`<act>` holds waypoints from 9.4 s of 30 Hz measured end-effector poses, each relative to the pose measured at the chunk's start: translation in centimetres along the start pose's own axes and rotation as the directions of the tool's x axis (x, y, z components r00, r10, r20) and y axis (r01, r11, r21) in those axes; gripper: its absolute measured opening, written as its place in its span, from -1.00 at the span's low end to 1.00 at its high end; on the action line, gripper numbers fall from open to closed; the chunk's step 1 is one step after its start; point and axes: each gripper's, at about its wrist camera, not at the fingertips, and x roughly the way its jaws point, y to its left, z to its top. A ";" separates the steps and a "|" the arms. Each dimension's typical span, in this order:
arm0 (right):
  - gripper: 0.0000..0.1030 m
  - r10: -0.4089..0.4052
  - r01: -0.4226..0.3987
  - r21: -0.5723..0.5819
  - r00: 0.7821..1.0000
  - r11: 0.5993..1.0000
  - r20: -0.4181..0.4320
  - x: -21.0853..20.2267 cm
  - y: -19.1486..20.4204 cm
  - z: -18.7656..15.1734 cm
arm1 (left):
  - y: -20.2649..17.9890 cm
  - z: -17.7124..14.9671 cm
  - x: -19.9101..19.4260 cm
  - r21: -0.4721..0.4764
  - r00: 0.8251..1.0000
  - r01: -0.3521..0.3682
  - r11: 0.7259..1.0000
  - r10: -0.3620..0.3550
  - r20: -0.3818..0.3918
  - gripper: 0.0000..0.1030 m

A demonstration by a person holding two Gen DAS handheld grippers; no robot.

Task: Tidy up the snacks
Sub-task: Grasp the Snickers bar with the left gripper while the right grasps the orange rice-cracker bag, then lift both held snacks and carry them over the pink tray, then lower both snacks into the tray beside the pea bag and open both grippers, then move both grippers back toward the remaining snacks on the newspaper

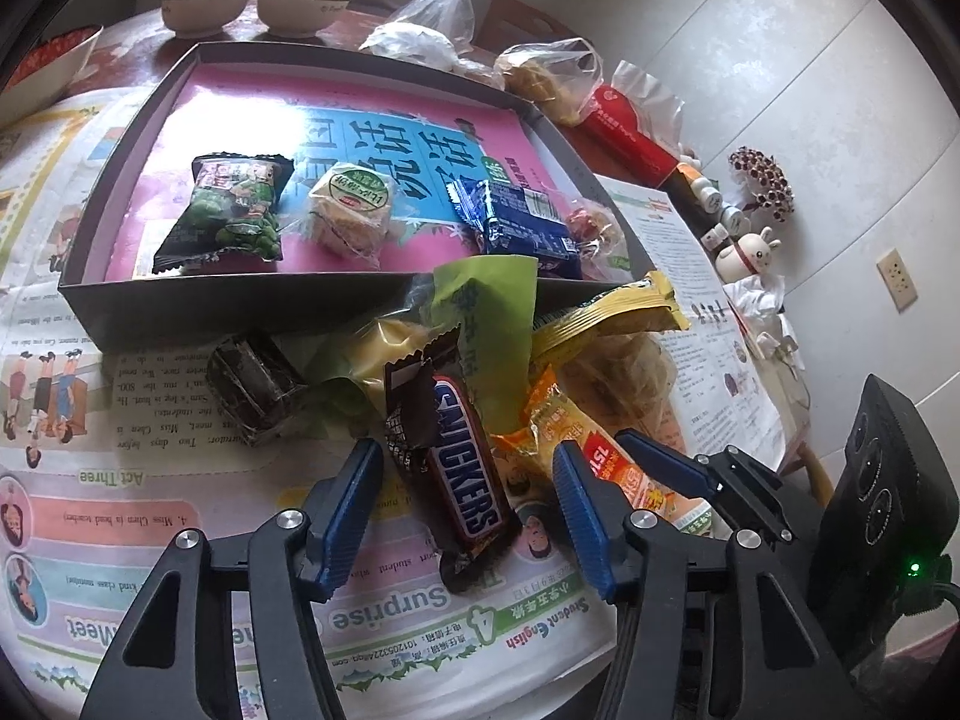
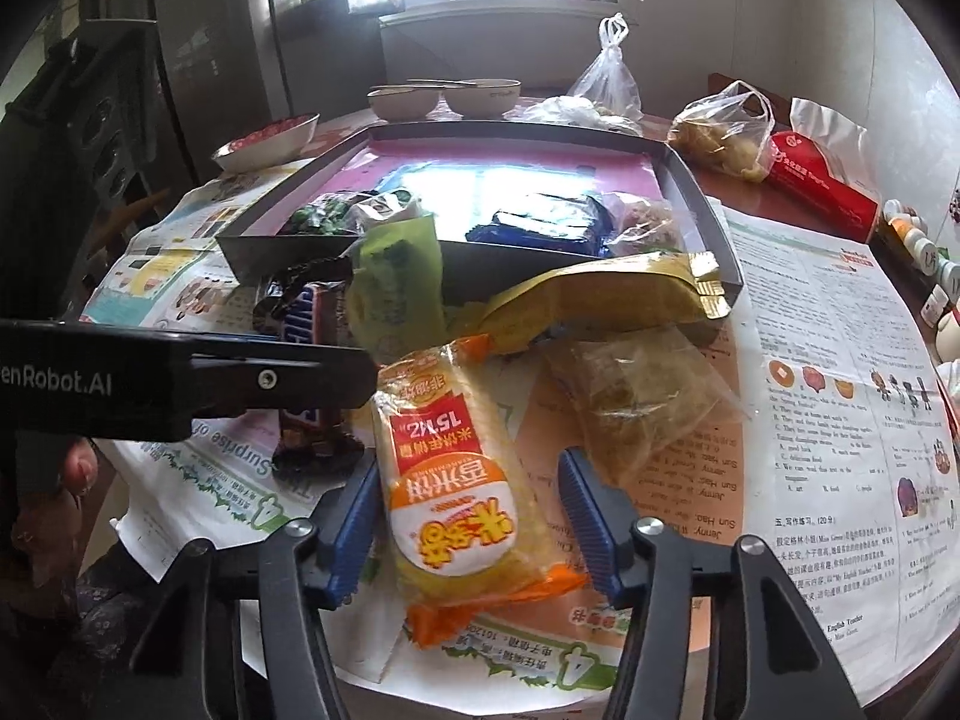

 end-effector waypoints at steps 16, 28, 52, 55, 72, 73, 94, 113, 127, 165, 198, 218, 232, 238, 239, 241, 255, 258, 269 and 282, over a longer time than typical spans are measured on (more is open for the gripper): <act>-0.20 -0.017 0.020 -0.083 0.999 0.996 0.035 0.7 1.2 0.7 | 0.2 0.3 0.2 0.008 0.999 -0.053 0.999 0.053 0.008 -0.31; -0.29 0.044 -0.041 -0.042 0.996 0.998 0.073 -0.8 0.3 1.1 | 0.5 -0.3 -1.3 0.009 0.999 -0.031 0.999 0.031 0.024 -0.45; -0.29 0.063 -0.064 0.000 0.993 0.998 0.103 -1.8 -0.7 2.4 | 1.8 0.2 -4.1 -0.022 0.995 -0.005 1.000 0.007 0.101 -0.66; -0.29 0.066 -0.067 0.001 0.992 0.998 0.112 -2.1 -0.8 2.6 | 1.9 0.4 -4.7 -0.022 0.993 -0.007 1.000 0.010 0.118 -0.66; -0.29 0.070 -0.072 0.012 0.990 0.997 0.126 -2.1 -1.1 4.9 | 2.7 2.6 -6.6 -0.040 0.985 -0.017 0.999 0.024 0.171 -0.66; -0.29 0.069 -0.071 0.011 0.989 0.997 0.128 -2.1 -1.1 5.1 | 2.7 2.7 -6.7 -0.042 0.984 -0.018 0.999 0.025 0.175 -0.66; -0.29 0.078 -0.081 0.024 0.989 0.996 0.125 -1.1 -1.5 7.3 | 3.8 5.5 -6.1 -0.063 0.984 -0.037 0.997 0.047 0.169 -0.66; -0.29 0.078 -0.083 0.037 0.991 0.996 0.104 0.9 -2.0 10.2 | 5.3 8.4 -4.2 -0.095 0.989 -0.016 0.995 0.030 0.144 -0.66; -0.29 0.085 -0.088 0.034 0.992 0.995 0.090 2.1 -1.9 11.4 | 6.0 9.6 -2.6 -0.111 0.992 -0.020 0.994 0.034 0.118 -0.66; -0.29 0.114 -0.115 0.008 0.992 0.993 0.050 4.8 -0.7 13.7 | 6.7 10.9 -0.6 -0.102 0.993 -0.062 0.993 0.072 0.096 -0.66; -0.28 0.103 -0.103 0.057 0.995 0.993 0.009 6.7 -1.0 13.7 | 6.5 10.3 -0.9 -0.082 0.991 -0.082 0.993 0.090 0.102 -0.66; -0.15 0.102 -0.103 0.075 0.994 0.992 0.024 5.8 -1.2 13.4 | 6.0 10.0 -1.0 -0.069 0.989 -0.102 0.992 0.109 0.098 -0.64; 0.05 0.108 -0.112 0.077 0.993 0.991 0.054 4.6 -1.0 13.3 | 5.5 9.7 -1.9 -0.059 0.986 -0.118 0.991 0.124 0.110 -0.36; 0.17 0.115 -0.120 0.074 0.991 0.990 0.064 4.2 -0.8 13.2 | 5.3 9.5 -2.6 -0.061 0.985 -0.114 0.992 0.120 0.120 -0.15; 0.19 0.114 -0.118 0.073 0.991 0.990 0.067 4.1 -0.8 13.2 | 5.3 9.5 -2.7 -0.061 0.985 -0.114 0.992 0.121 0.122 -0.12; 0.22 0.113 -0.118 0.069 0.991 0.991 0.073 3.9 -0.7 13.2 | 5.2 9.4 -2.9 -0.060 0.984 -0.121 0.991 0.128 0.126 -0.08; 0.33 0.116 -0.124 0.070 0.987 0.990 0.113 2.1 -0.8 12.4 | 4.5 8.5 -3.8 -0.048 0.978 -0.146 0.988 0.151 0.141 0.20; 0.36 0.114 -0.124 0.073 0.986 0.990 0.122 1.7 -1.0 12.3 | 4.3 8.4 -4.0 -0.044 0.976 -0.151 0.988 0.156 0.149 0.25; 0.43 0.094 -0.113 0.102 0.980 0.988 0.175 -0.4 -2.3 11.6 | 3.3 7.5 -5.4 -0.026 0.970 -0.147 0.989 0.149 0.190 0.38; 0.52 0.060 -0.095 0.150 0.973 0.984 0.222 -2.5 -4.2 10.9 | 2.4 6.5 -6.3 -0.019 0.967 -0.142 0.990 0.143 0.210 0.38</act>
